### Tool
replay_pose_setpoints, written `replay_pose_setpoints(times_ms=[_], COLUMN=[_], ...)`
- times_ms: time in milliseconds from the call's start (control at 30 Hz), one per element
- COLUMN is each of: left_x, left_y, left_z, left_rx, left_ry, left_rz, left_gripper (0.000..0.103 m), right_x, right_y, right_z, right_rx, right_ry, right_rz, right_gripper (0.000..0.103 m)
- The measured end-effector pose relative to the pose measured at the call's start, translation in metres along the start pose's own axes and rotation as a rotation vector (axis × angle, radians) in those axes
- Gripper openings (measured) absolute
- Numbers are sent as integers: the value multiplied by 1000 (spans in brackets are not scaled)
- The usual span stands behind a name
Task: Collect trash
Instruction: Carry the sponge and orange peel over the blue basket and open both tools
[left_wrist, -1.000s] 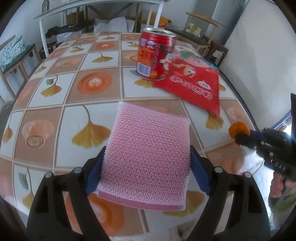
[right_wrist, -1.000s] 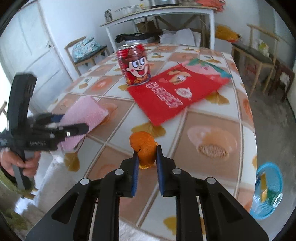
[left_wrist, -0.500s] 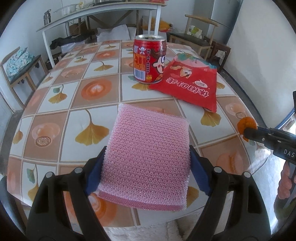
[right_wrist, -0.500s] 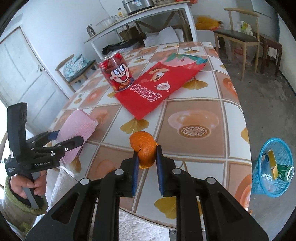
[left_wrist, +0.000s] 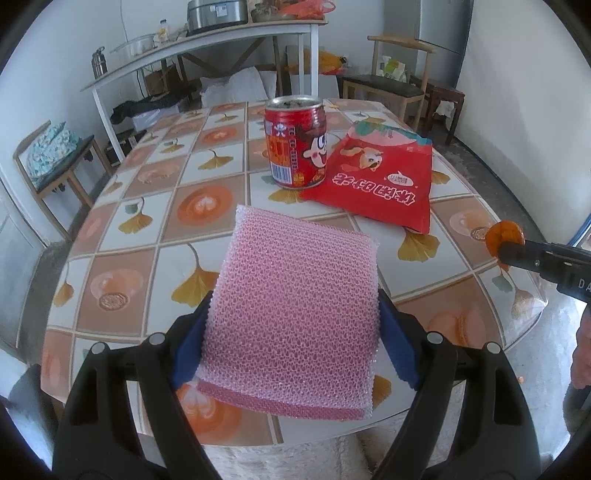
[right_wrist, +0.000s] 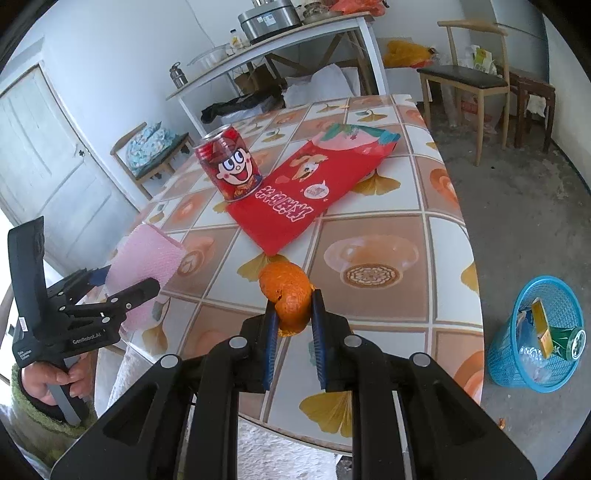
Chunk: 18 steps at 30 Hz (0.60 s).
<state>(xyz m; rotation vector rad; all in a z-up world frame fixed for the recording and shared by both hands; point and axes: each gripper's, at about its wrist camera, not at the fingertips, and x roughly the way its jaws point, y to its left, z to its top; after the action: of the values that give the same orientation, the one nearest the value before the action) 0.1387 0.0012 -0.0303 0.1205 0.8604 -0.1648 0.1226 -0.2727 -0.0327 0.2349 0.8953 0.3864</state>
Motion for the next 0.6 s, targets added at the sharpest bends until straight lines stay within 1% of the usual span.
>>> replay_pose_setpoints(times_ms=[600], left_x=[-25], left_y=[-11], left_z=[3], left_rx=[15], left_ry=[-50], left_rz=[31], left_gripper=[78], right_x=[-24], right_y=[0], right_z=[3], right_rx=[2], right_ry=[-57], right_rz=[11], right_gripper=[17])
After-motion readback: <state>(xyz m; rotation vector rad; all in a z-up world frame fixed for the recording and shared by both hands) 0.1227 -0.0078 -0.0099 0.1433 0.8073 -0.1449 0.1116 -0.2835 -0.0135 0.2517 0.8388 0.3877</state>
